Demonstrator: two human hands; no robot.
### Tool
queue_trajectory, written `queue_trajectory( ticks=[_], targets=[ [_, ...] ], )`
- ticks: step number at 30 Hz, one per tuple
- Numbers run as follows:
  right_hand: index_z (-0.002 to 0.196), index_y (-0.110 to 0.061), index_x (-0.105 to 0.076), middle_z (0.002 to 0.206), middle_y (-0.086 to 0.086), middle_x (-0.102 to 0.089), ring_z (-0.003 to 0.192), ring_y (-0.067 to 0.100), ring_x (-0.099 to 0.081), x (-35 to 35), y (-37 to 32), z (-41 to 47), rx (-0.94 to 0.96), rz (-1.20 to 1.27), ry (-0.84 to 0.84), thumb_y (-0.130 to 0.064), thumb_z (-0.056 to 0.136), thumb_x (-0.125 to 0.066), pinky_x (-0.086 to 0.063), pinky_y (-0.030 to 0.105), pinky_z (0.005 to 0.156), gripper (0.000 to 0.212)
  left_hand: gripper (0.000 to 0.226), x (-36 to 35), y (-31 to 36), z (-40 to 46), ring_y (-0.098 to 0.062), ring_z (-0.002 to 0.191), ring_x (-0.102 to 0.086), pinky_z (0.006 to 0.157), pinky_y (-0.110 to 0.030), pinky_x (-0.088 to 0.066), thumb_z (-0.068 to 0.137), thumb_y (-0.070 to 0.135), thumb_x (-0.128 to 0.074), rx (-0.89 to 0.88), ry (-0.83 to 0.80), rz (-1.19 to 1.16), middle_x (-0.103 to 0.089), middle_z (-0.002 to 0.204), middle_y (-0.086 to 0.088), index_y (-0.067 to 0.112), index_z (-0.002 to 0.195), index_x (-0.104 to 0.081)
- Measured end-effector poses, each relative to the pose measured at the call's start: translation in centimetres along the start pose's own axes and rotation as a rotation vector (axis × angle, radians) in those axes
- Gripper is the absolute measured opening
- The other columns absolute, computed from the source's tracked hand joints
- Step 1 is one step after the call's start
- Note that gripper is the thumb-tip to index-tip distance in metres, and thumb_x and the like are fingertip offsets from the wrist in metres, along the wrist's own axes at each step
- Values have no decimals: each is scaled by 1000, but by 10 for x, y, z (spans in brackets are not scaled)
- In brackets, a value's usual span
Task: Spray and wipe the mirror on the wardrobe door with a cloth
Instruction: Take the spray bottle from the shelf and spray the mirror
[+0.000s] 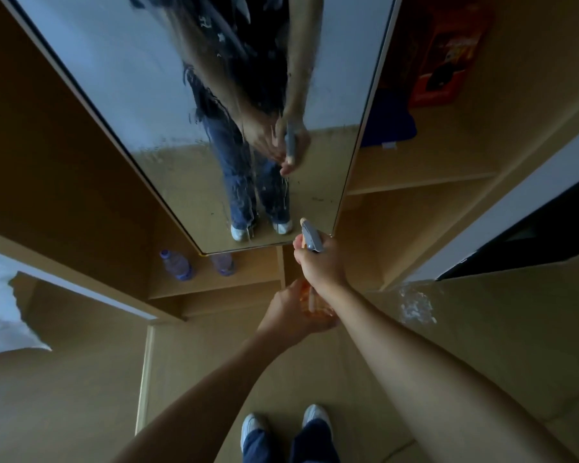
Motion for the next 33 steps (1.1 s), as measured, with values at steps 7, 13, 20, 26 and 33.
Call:
queue_trajectory(
  ticks=[7,13,20,26,33],
  targets=[
    [87,-13,-64,72,-3,-57,61,7,-54,-31,-7,-9,39,-3,-1,-12,87,-63,-43,14,53,2,69,25,-15,-14,4,80,-61,68,-20,-54,59,45,-87,-22,59,42,-65,90,15,24,118,-58],
    [78,-14,-59,69,-1,-56,59,9,-52,-51,-9,-15,9,-39,3,-4,81,-63,-38,10,49,10,67,41,-29,-22,0,81,-62,61,-11,-48,60,41,-87,-4,74,47,-66,93,12,23,117,-59],
    [93,-13,-68,78,-1,-65,67,11,-61,-76,-7,-21,-6,-1,-52,-13,86,-65,-46,21,59,8,63,55,-40,-36,15,72,-57,55,-6,-41,61,41,-89,38,93,-1,-63,85,16,24,114,-59],
    [93,-13,-67,85,2,-69,73,11,-63,-100,-12,-28,-2,-16,-117,-9,84,-64,-47,23,64,11,69,69,-52,-48,9,76,-59,58,-8,-47,59,43,-90,90,132,-55,-63,89,17,24,116,-57],
    [80,-11,-63,69,-1,-56,61,11,-54,-115,-24,-38,23,-70,-96,-1,82,-61,-38,8,46,10,59,82,-60,-55,10,71,-60,56,-11,-49,63,28,-90,97,117,-102,-63,88,13,20,111,-57]
  ],
)
Point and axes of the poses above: each hand's wrist, its own z-axis towards the middle knuckle, its own x-axis out of the back of the hand, y = z × x, the point moved 5 cm from there along z, towards the middle knuckle
